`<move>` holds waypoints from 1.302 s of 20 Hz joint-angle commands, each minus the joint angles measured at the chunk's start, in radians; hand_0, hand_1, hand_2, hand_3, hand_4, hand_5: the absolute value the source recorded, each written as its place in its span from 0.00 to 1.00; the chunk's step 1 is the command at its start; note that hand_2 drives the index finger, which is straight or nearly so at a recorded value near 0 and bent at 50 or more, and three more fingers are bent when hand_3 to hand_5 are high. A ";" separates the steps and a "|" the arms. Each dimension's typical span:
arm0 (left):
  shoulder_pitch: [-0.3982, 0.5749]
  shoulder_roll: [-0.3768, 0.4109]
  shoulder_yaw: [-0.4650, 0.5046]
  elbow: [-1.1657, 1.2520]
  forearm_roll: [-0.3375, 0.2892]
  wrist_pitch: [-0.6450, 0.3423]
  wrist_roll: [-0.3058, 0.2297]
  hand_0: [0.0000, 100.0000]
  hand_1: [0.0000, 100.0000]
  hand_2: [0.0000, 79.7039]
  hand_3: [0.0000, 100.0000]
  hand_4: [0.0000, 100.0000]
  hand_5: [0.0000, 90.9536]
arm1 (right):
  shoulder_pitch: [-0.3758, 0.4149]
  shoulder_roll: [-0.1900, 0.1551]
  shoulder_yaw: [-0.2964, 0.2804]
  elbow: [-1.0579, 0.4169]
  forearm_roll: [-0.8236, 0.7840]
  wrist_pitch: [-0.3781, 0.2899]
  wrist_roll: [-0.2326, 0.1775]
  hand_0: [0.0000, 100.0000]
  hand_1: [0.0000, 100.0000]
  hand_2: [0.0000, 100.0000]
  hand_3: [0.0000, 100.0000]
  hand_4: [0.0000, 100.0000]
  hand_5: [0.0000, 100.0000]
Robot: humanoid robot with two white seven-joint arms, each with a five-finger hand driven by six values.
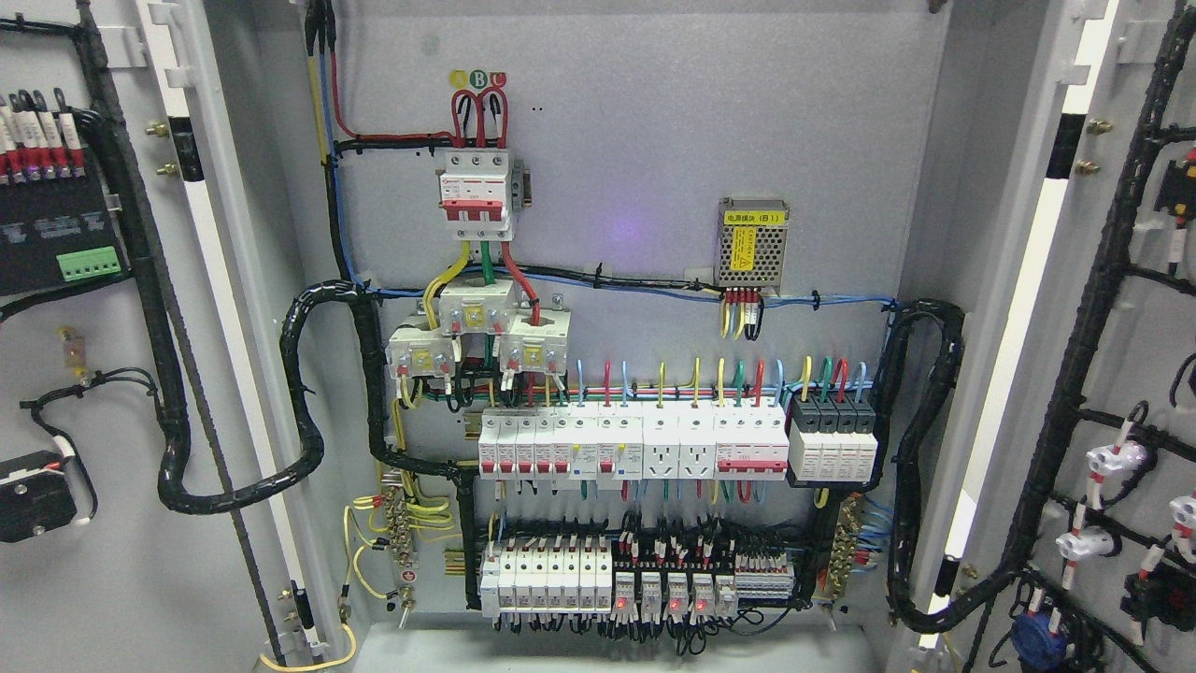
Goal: Open door with both hands
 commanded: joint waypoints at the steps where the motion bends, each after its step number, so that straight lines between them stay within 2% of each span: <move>1: -0.026 0.141 0.003 0.200 0.018 -0.891 0.003 0.00 0.00 0.00 0.00 0.00 0.00 | 0.000 0.060 -0.056 0.033 -0.001 -0.003 0.000 0.00 0.00 0.00 0.00 0.00 0.00; 6: -0.013 0.138 -0.068 0.133 0.016 -0.893 0.026 0.00 0.00 0.00 0.00 0.00 0.00 | 0.000 0.058 -0.052 0.029 -0.001 -0.003 0.002 0.00 0.00 0.00 0.00 0.00 0.00; 10: 0.117 0.115 -0.088 -0.091 0.015 -0.893 0.026 0.00 0.00 0.00 0.00 0.00 0.00 | 0.003 0.057 -0.033 0.001 0.000 -0.003 0.002 0.00 0.00 0.00 0.00 0.00 0.00; 14: 0.223 0.020 -0.088 -0.318 0.002 -0.893 0.021 0.00 0.00 0.00 0.00 0.00 0.00 | 0.044 0.040 0.045 -0.068 0.003 -0.006 0.004 0.00 0.00 0.00 0.00 0.00 0.00; 16: 0.269 -0.003 -0.091 -0.398 -0.013 -0.893 0.021 0.00 0.00 0.00 0.00 0.00 0.00 | 0.054 0.037 0.115 -0.103 0.003 -0.009 0.004 0.00 0.00 0.00 0.00 0.00 0.00; 18: 0.297 -0.043 -0.096 -0.455 -0.051 -0.893 0.021 0.00 0.00 0.00 0.00 0.00 0.00 | 0.054 0.032 0.166 -0.125 0.007 -0.009 0.008 0.00 0.00 0.00 0.00 0.00 0.00; 21: 0.308 -0.095 -0.152 -0.513 -0.137 -0.893 0.019 0.00 0.00 0.00 0.00 0.00 0.00 | 0.054 -0.001 0.237 -0.128 0.010 -0.011 0.011 0.00 0.00 0.00 0.00 0.00 0.00; 24: 0.305 -0.166 -0.266 -0.516 -0.298 -0.893 0.015 0.00 0.00 0.00 0.00 0.00 0.00 | 0.069 -0.049 0.358 -0.122 0.016 -0.011 0.010 0.00 0.00 0.00 0.00 0.00 0.00; 26: 0.306 -0.238 -0.381 -0.495 -0.410 -0.893 0.001 0.00 0.00 0.00 0.00 0.00 0.00 | 0.106 -0.061 0.447 -0.102 0.020 -0.008 0.010 0.00 0.00 0.00 0.00 0.00 0.00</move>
